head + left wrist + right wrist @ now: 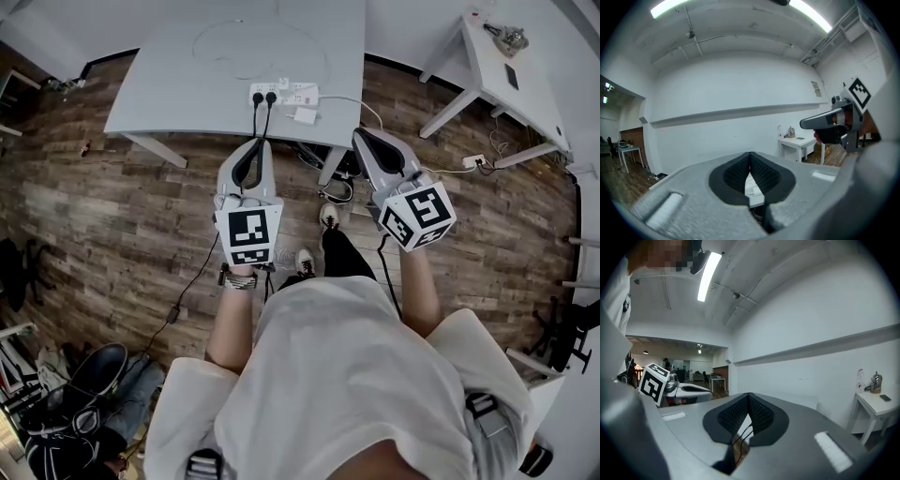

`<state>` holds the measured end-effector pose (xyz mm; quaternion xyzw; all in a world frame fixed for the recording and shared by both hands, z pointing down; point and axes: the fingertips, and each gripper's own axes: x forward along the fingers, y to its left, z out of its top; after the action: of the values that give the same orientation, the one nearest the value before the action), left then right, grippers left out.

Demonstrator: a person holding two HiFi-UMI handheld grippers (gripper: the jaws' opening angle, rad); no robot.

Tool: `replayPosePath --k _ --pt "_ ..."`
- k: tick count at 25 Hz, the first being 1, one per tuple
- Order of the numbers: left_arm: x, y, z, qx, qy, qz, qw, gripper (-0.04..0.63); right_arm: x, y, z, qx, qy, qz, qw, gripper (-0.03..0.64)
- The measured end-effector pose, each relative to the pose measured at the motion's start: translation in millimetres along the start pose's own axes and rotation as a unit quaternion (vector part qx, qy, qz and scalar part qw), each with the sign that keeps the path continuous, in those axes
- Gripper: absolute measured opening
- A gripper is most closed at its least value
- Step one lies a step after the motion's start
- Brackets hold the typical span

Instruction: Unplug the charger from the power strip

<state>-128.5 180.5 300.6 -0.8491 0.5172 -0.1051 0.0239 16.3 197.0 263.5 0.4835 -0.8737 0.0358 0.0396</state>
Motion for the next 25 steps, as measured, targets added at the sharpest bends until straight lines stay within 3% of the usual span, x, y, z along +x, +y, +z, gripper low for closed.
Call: replayPosePath --k 13,25 --pt "57 12 -1 -0.006 0.009 -0.007 0.9999 0.005 59 -24 -2 0.009 0.001 0.027 1.000 0.002" --pt "136 37 -3 -0.008 0.027 0.003 0.9996 0.005 131 -78 -14 0.020 0.021 0.047 0.998 0.002"
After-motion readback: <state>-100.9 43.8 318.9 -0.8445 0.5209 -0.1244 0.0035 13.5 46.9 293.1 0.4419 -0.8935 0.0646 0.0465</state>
